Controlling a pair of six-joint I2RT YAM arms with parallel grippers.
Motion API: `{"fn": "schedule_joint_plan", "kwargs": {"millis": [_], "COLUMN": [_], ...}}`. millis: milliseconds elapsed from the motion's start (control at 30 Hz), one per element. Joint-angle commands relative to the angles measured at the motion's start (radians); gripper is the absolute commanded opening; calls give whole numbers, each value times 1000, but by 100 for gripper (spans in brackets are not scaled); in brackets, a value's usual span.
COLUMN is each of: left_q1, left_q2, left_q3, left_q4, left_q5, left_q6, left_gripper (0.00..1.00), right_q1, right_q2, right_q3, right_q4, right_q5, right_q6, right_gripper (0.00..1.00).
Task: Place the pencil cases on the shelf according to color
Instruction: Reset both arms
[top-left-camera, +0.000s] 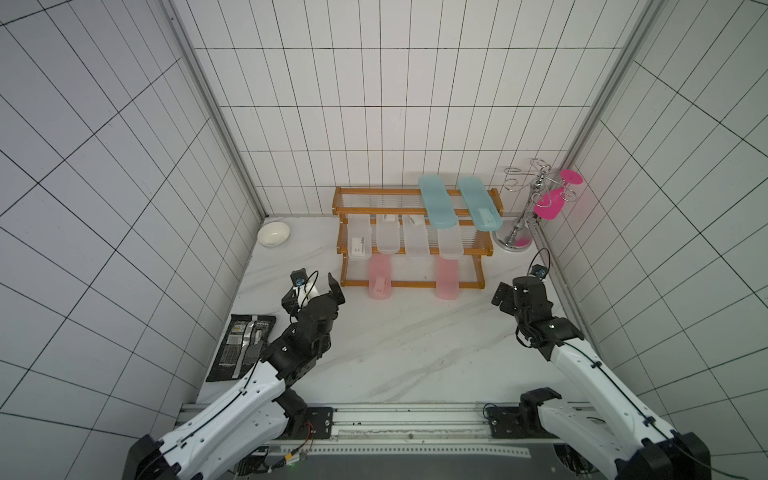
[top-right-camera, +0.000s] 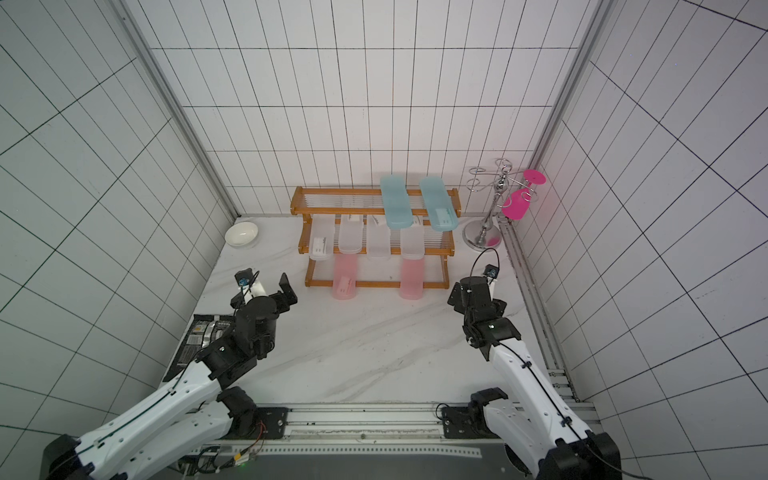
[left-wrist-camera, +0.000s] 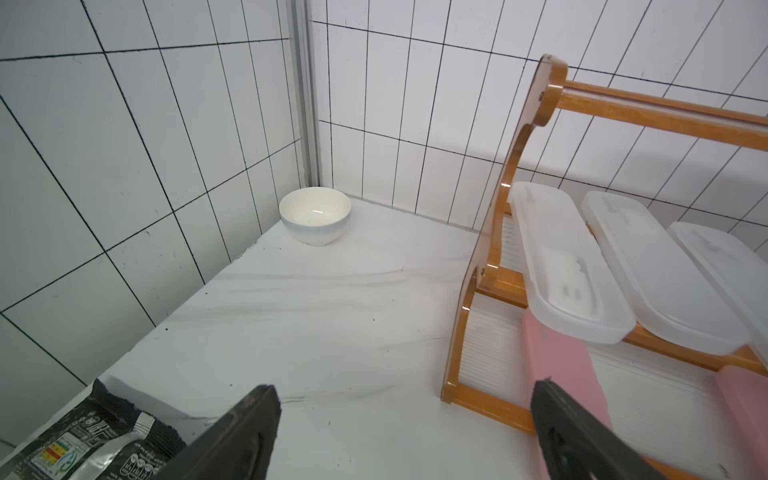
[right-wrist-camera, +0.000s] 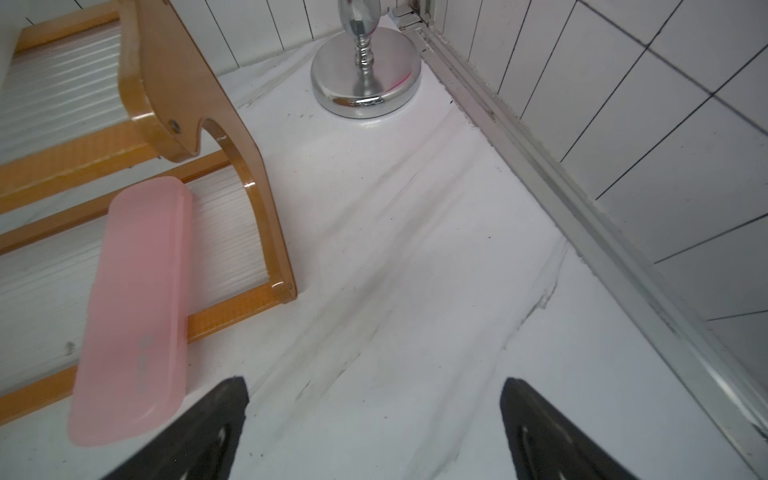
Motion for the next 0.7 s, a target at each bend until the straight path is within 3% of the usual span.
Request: {"fn": "schedule_joint_plan", "kwargs": {"millis": [0,67,267,467,600,667], "left_q1": [145,239,371,398,410,430], "left_q2": [2,17,176,436,543,576], "left_q3": [-72,-110,-172,-195,-182,-184], "left_q4": [208,282,497,780,867,932], "left_q5": [135,217,274,277,275,350], "left_q6": [101,133,218,267,285,296], "left_gripper": [99,99,98,98,98,98], "right_q1": [-74,-140,-219,-228,-229,-231], "right_q2": [8,22,131,293,368,388], "right_q3": [-11,-36,-164,-187,-211,-213], "right_q4": [64,129,482,709,881,931], "right_q5": [59,24,17,56,45,1], "right_q6": [-193,-199,-260,-289,-315,-326], "right_gripper": [99,99,99,99,99,99]}}
